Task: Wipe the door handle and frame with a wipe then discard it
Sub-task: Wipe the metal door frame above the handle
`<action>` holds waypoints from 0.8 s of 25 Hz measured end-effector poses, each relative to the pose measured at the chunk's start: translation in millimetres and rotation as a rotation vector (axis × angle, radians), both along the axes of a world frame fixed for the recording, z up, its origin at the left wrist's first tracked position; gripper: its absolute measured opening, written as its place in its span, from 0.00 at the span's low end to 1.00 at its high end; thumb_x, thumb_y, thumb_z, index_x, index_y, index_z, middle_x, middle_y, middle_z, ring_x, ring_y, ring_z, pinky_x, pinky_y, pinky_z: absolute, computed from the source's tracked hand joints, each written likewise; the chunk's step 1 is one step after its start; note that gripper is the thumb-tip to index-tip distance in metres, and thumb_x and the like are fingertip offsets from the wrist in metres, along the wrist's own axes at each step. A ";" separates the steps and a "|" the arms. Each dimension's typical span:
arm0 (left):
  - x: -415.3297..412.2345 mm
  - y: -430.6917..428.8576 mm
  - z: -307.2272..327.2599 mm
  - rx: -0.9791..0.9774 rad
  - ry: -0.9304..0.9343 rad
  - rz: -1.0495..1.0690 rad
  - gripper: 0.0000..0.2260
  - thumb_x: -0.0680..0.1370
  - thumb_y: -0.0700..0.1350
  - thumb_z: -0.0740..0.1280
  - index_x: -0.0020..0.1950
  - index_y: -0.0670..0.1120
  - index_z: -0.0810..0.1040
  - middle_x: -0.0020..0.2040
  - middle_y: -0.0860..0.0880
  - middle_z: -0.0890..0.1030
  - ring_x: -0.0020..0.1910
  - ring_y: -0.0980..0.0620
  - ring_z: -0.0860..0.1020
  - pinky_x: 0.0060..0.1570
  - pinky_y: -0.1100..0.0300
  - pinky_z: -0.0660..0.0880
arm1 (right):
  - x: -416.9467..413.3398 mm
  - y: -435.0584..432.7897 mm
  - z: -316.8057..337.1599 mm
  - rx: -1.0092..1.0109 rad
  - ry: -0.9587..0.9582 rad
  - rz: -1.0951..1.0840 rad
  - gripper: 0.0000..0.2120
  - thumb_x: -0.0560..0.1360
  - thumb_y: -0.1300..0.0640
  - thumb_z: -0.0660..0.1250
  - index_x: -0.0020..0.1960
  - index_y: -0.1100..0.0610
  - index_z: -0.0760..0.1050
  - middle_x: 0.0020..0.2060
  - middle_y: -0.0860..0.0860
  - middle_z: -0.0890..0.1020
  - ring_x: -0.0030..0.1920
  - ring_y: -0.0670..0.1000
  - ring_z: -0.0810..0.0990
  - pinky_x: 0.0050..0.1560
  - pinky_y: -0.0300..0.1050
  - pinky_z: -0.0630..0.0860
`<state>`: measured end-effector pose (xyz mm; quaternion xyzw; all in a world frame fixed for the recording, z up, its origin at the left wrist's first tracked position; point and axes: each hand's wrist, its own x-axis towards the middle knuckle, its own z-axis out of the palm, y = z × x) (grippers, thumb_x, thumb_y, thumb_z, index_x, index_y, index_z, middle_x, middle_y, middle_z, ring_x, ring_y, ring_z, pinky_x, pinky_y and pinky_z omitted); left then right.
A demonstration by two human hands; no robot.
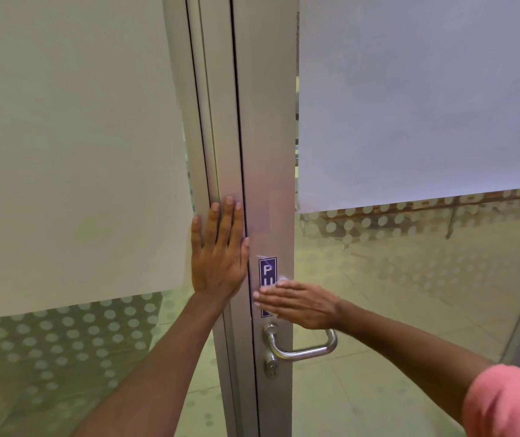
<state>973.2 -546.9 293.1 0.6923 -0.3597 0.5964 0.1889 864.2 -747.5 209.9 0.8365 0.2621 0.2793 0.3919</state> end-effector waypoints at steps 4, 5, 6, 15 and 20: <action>2.3 -0.6 -2.4 0.010 0.004 0.019 0.27 0.85 0.52 0.46 0.81 0.45 0.44 0.82 0.48 0.42 0.81 0.49 0.43 0.79 0.46 0.39 | -5.5 0.1 -1.1 -0.050 0.030 0.021 0.38 0.76 0.59 0.66 0.77 0.57 0.47 0.77 0.52 0.52 0.78 0.51 0.45 0.77 0.48 0.37; 2.7 -1.2 -2.5 0.012 0.000 0.022 0.27 0.85 0.52 0.46 0.81 0.45 0.44 0.82 0.48 0.42 0.81 0.48 0.43 0.79 0.46 0.39 | -4.5 1.0 9.9 -0.021 0.004 0.036 0.36 0.77 0.59 0.65 0.77 0.57 0.47 0.77 0.53 0.53 0.77 0.51 0.47 0.77 0.49 0.40; 3.2 -1.7 -2.7 0.011 -0.003 0.025 0.27 0.85 0.52 0.46 0.81 0.45 0.44 0.82 0.48 0.42 0.81 0.48 0.43 0.79 0.46 0.39 | -2.5 3.7 25.7 0.025 -0.052 0.040 0.34 0.78 0.58 0.63 0.77 0.58 0.48 0.76 0.54 0.54 0.77 0.51 0.49 0.78 0.49 0.42; -5.9 5.3 5.0 0.065 0.103 0.023 0.27 0.85 0.53 0.45 0.81 0.45 0.43 0.81 0.49 0.41 0.80 0.49 0.41 0.78 0.47 0.37 | -2.7 35.6 97.4 0.482 -0.263 0.003 0.30 0.79 0.68 0.60 0.77 0.59 0.50 0.76 0.57 0.58 0.77 0.53 0.50 0.78 0.50 0.48; -56.6 15.1 -50.5 -0.138 0.376 -0.193 0.27 0.82 0.52 0.55 0.79 0.42 0.56 0.79 0.40 0.57 0.77 0.43 0.57 0.76 0.49 0.56 | -42.5 65.5 30.0 0.808 -0.088 -0.098 0.34 0.76 0.71 0.64 0.77 0.58 0.55 0.76 0.53 0.56 0.77 0.48 0.52 0.77 0.45 0.48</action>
